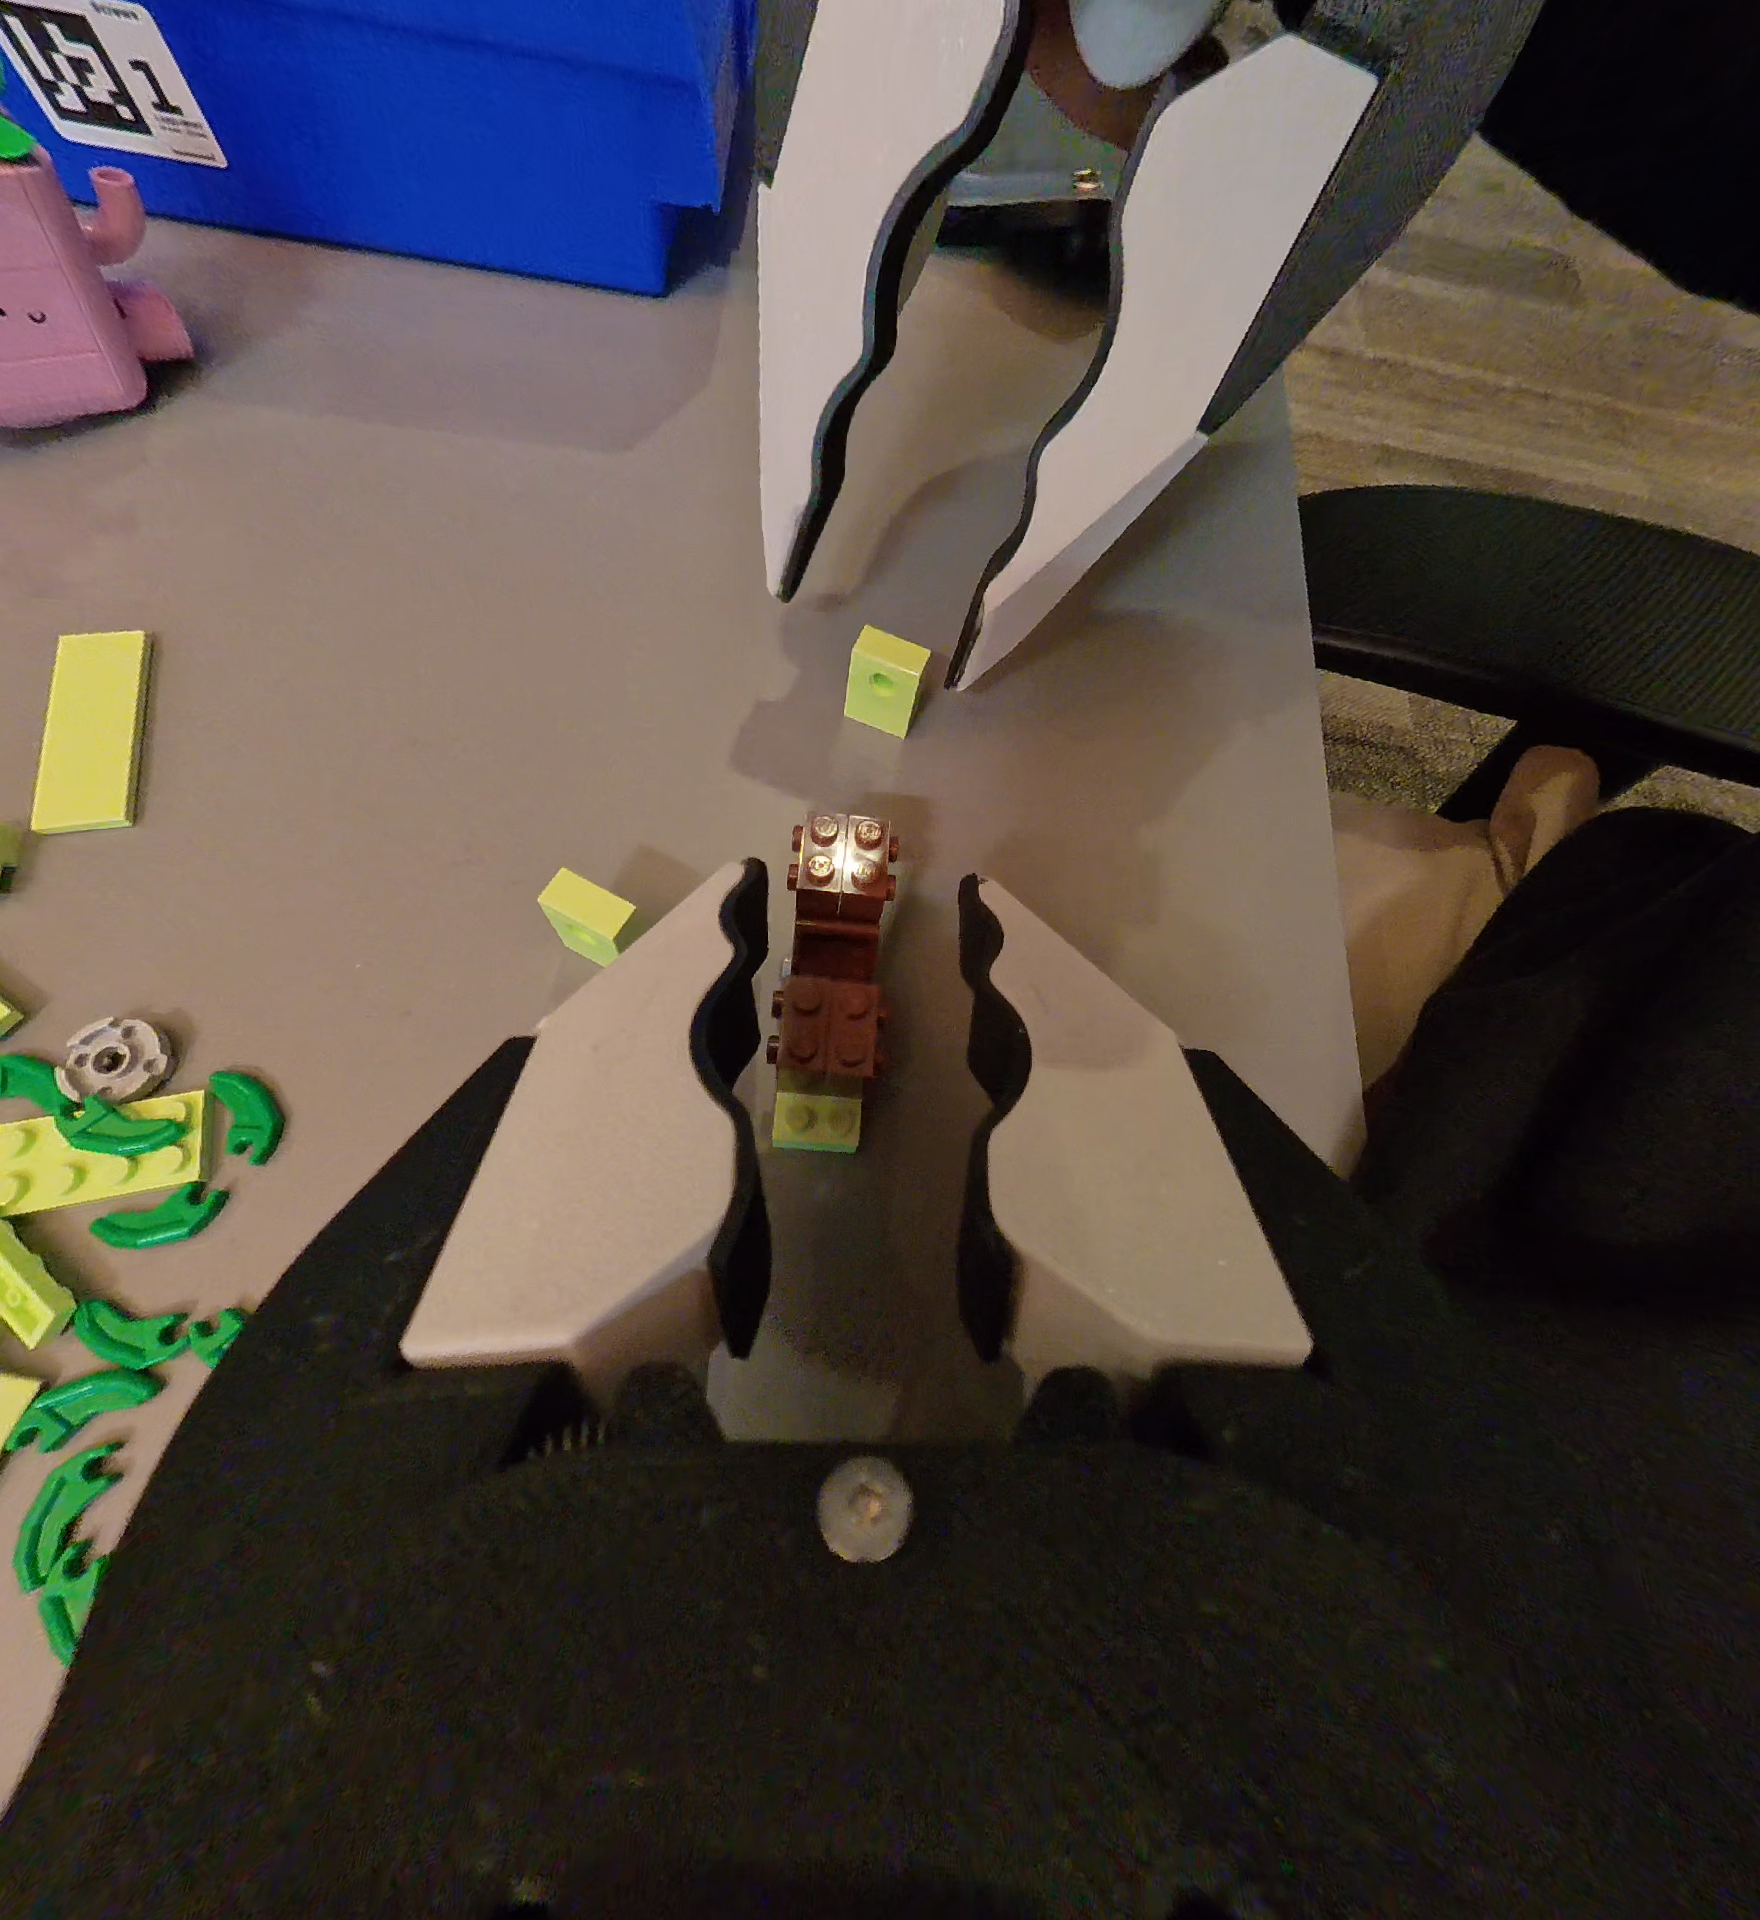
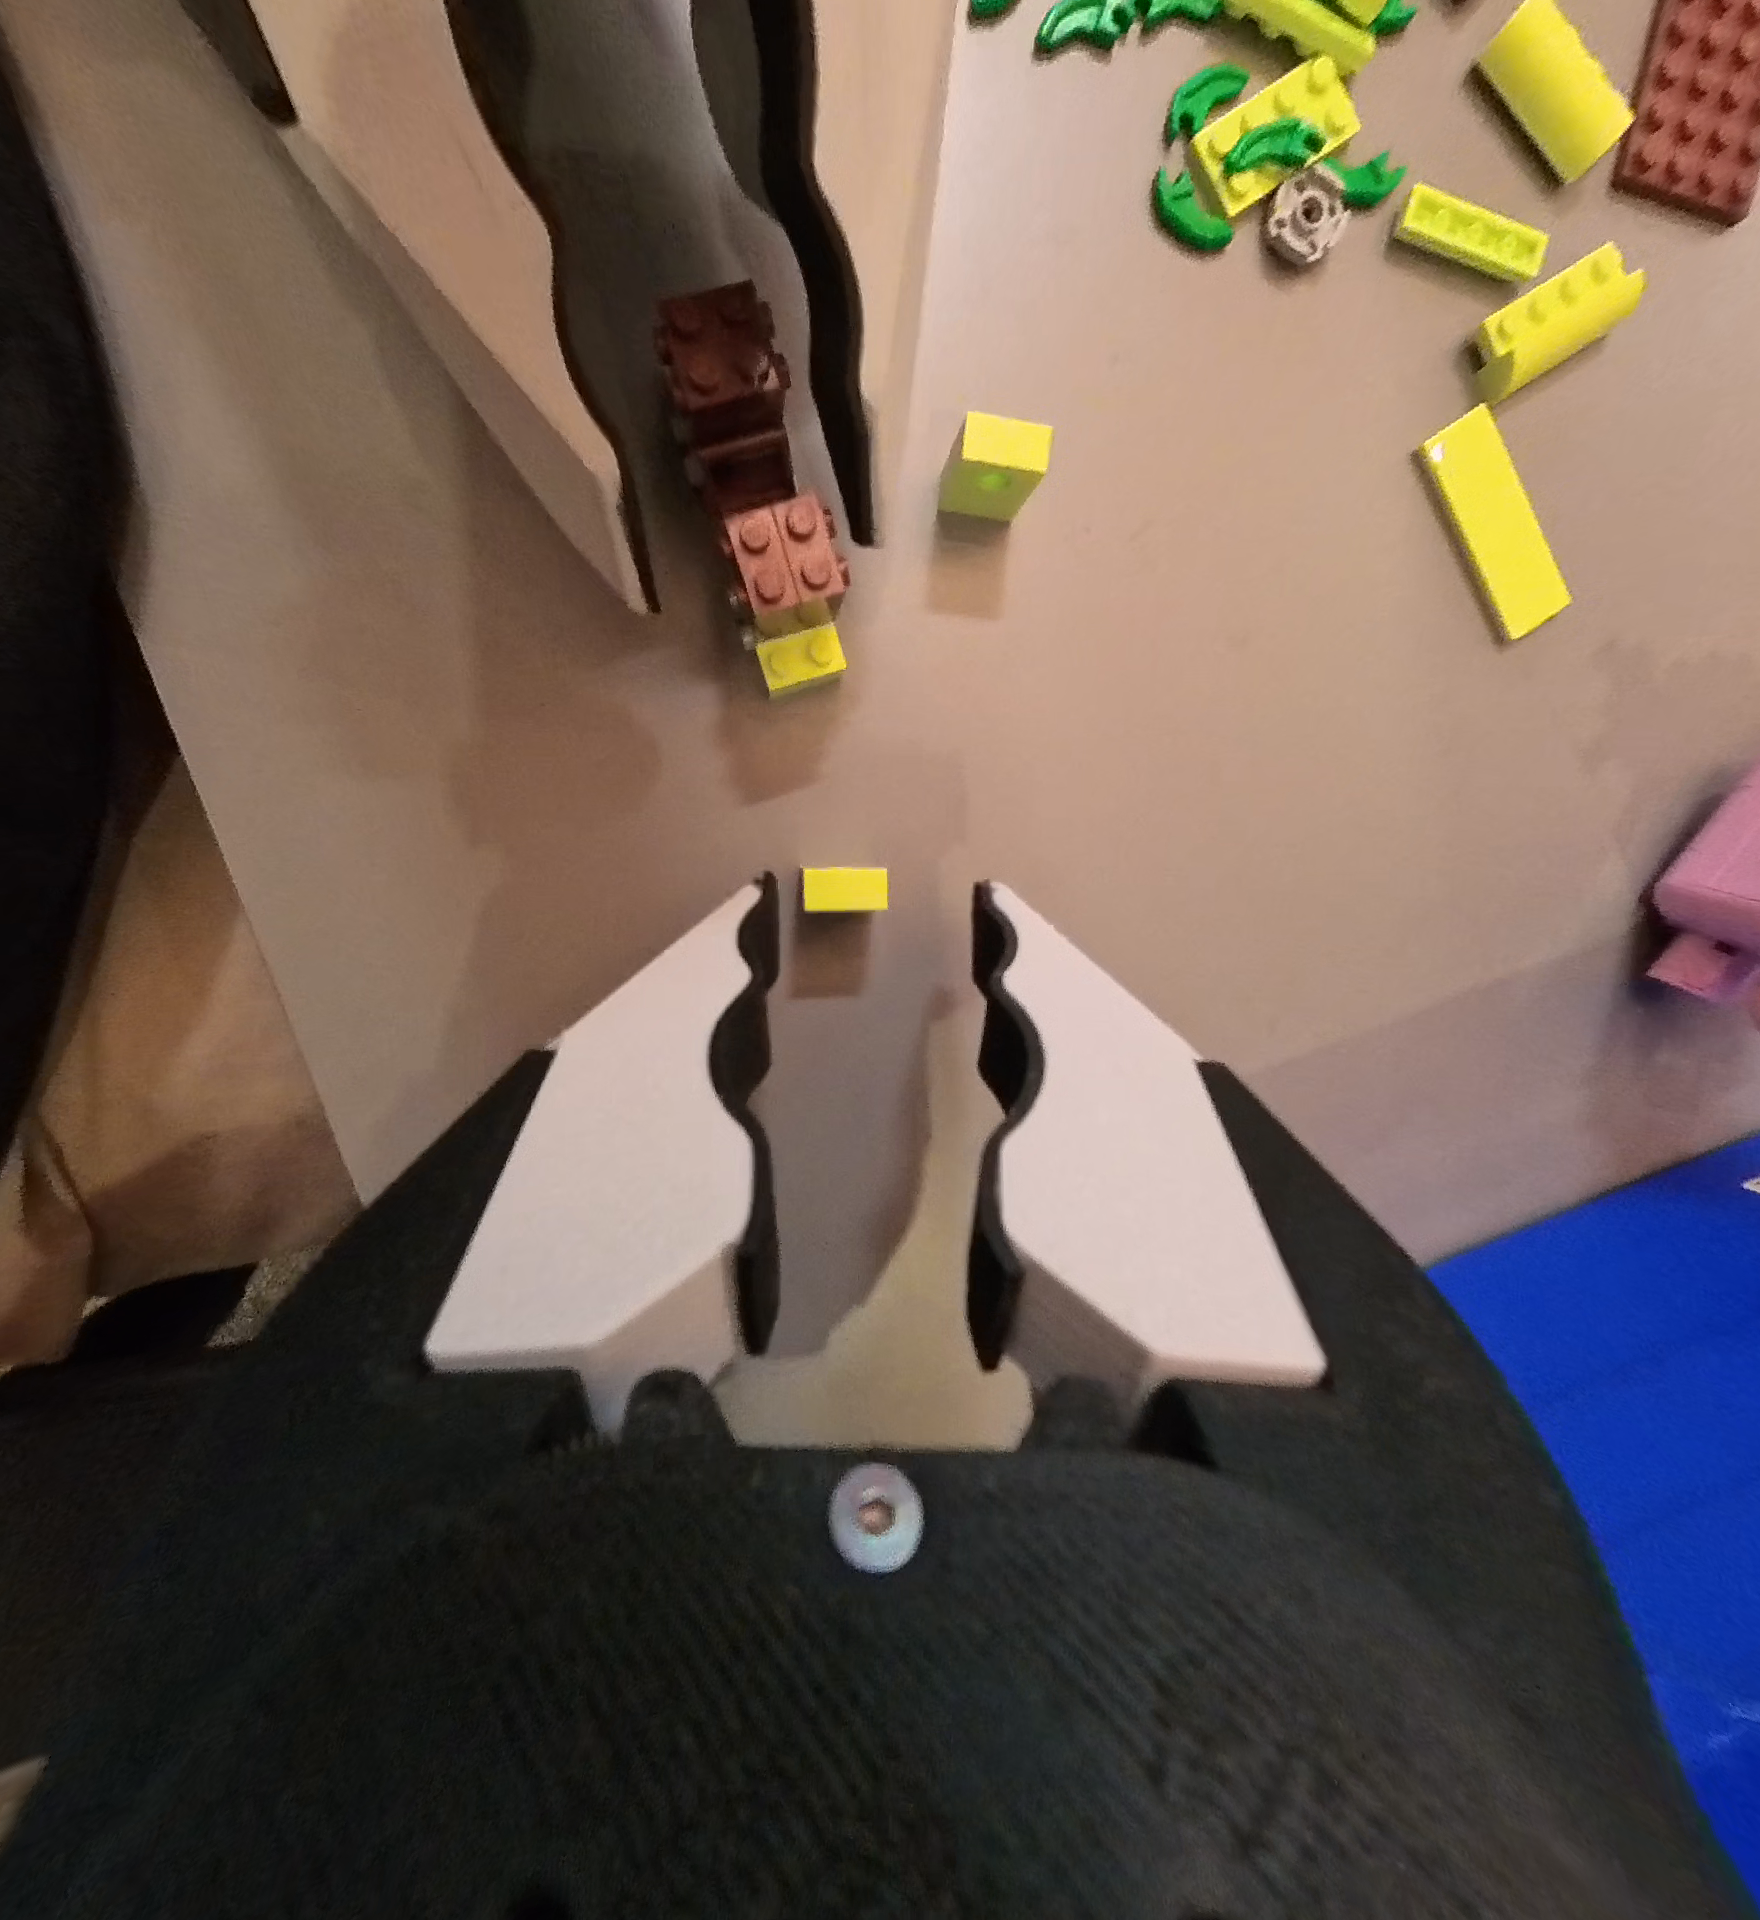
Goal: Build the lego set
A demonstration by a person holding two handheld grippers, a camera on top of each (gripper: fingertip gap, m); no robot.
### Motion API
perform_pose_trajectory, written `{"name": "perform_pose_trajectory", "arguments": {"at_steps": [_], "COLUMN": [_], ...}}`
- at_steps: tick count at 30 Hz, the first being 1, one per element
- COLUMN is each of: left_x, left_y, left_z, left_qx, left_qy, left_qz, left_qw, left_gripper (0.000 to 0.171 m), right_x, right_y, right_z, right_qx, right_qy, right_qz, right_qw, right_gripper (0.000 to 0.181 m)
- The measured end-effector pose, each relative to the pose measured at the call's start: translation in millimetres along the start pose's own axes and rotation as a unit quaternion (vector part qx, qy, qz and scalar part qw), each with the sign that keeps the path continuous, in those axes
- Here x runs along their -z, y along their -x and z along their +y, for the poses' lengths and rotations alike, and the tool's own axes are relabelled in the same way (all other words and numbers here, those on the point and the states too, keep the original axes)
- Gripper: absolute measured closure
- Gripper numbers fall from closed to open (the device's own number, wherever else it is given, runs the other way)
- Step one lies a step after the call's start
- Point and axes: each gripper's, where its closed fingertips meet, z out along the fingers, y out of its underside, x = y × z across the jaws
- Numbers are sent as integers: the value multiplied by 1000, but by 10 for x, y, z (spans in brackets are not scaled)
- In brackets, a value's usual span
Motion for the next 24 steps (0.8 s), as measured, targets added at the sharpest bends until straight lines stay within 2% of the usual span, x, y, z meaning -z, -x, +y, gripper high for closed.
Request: {"name": "perform_pose_trajectory", "arguments": {"at_steps": [6, 13, 15, 24], "left_x": [-4, -15, -21, -53], "left_y": [14, 11, 14, 40], "left_z": [7, 21, 27, 104], "left_qx": [-2, -5, -3, -10], "left_qy": [2, 8, 11, 38], "left_qz": [-8, -9, -8, -23], "left_qw": [1000, 1000, 1000, 999], "left_gripper": [137, 139, 139, 139], "right_x": [-38, -82, -89, -8], "right_y": [50, 67, 75, 51], "right_z": [7, 53, 57, -110], "right_qx": [4, 22, 23, 51], "right_qy": [33, 74, 75, 32], "right_qz": [-23, -18, -24, -18], "right_qw": [999, 997, 997, 998], "right_gripper": [155, 158, 166, 167]}}
